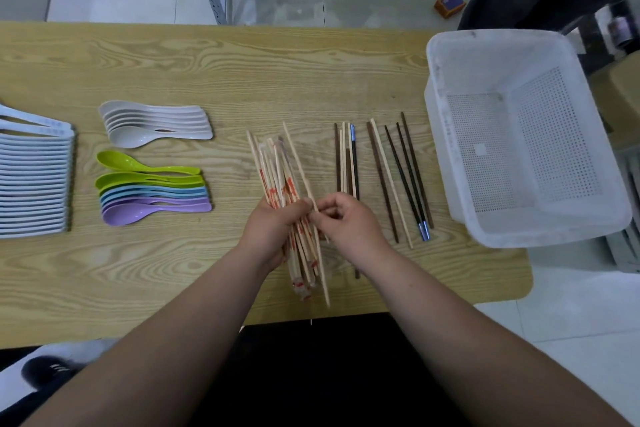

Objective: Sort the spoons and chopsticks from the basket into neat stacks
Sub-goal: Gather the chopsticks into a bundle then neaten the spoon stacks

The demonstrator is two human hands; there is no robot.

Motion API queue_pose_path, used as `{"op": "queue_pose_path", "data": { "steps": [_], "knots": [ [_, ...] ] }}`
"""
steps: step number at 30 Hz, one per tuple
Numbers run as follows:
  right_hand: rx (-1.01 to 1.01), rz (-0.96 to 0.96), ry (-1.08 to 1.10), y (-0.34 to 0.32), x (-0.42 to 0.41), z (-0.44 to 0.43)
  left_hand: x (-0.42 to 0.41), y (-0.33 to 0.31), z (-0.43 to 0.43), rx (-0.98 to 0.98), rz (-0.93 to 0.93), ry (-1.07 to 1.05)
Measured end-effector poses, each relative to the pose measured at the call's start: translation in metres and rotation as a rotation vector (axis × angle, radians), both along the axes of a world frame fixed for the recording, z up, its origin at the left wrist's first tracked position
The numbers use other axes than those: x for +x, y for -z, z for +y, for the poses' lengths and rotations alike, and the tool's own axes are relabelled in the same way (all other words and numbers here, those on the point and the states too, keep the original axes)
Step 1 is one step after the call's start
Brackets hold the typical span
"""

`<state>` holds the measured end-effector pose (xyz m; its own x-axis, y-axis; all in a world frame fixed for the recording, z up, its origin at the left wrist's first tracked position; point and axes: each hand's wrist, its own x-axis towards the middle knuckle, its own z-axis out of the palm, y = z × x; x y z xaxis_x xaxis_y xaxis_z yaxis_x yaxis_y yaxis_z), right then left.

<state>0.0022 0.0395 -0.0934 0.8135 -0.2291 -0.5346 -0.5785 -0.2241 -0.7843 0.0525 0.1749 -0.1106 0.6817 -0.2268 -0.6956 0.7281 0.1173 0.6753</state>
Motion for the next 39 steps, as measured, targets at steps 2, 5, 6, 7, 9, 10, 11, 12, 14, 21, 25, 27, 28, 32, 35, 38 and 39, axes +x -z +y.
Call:
{"op": "queue_pose_path", "data": {
  "steps": [2, 5, 6, 7, 9, 10, 11, 12, 14, 21, 25, 27, 28, 32, 35, 38, 39],
  "knots": [
    [0.069, -0.019, 0.034, 0.001, 0.000, 0.005, 0.000, -0.003, 0.004, -0.050, 0.008, 0.007],
    [0.094, -0.010, 0.058, 0.004, -0.003, 0.010, 0.001, -0.005, 0.008, -0.060, 0.001, 0.023],
    [0.101, -0.017, 0.076, 0.006, -0.004, 0.012, 0.003, -0.006, 0.009, -0.060, -0.002, 0.025],
    [0.097, -0.025, 0.097, 0.008, -0.006, 0.014, 0.004, -0.006, 0.010, -0.055, 0.002, 0.018],
    [0.068, -0.050, 0.102, 0.010, -0.012, 0.017, 0.008, -0.003, 0.014, -0.033, 0.004, -0.023],
    [0.046, -0.052, 0.071, 0.011, -0.014, 0.018, 0.010, -0.002, 0.015, -0.007, -0.012, -0.035],
    [0.030, -0.041, 0.028, 0.010, -0.016, 0.019, 0.011, -0.001, 0.017, 0.015, -0.037, -0.036],
    [0.030, -0.023, -0.008, 0.008, -0.017, 0.020, 0.011, 0.000, 0.018, 0.028, -0.057, -0.031],
    [0.074, -0.004, -0.037, 0.004, -0.013, 0.020, 0.010, 0.003, 0.020, 0.049, -0.077, -0.027],
    [-0.443, 0.025, 0.031, 0.028, 0.021, -0.034, 0.010, 0.010, 0.033, 0.153, -0.067, -0.056],
    [-0.430, 0.081, 0.026, 0.053, 0.024, -0.047, 0.009, 0.017, 0.035, 0.173, -0.053, -0.054],
    [-0.390, 0.073, 0.077, 0.056, 0.024, -0.051, 0.008, 0.018, 0.035, 0.175, -0.047, -0.056],
    [-0.371, 0.079, 0.098, 0.057, 0.023, -0.052, 0.008, 0.018, 0.035, 0.177, -0.044, -0.055],
    [-0.365, 0.090, 0.080, 0.054, 0.021, -0.056, 0.008, 0.019, 0.036, 0.171, -0.030, -0.053],
    [-0.493, 0.078, -0.021, 0.052, 0.024, -0.054, 0.009, 0.018, 0.035, 0.164, -0.029, -0.048],
    [-0.648, 0.075, -0.127, 0.048, 0.029, -0.051, 0.010, 0.017, 0.033, 0.170, -0.033, -0.039],
    [-0.697, 0.090, -0.172, 0.046, 0.032, -0.049, 0.010, 0.017, 0.033, 0.173, -0.032, -0.037]
  ]
}}
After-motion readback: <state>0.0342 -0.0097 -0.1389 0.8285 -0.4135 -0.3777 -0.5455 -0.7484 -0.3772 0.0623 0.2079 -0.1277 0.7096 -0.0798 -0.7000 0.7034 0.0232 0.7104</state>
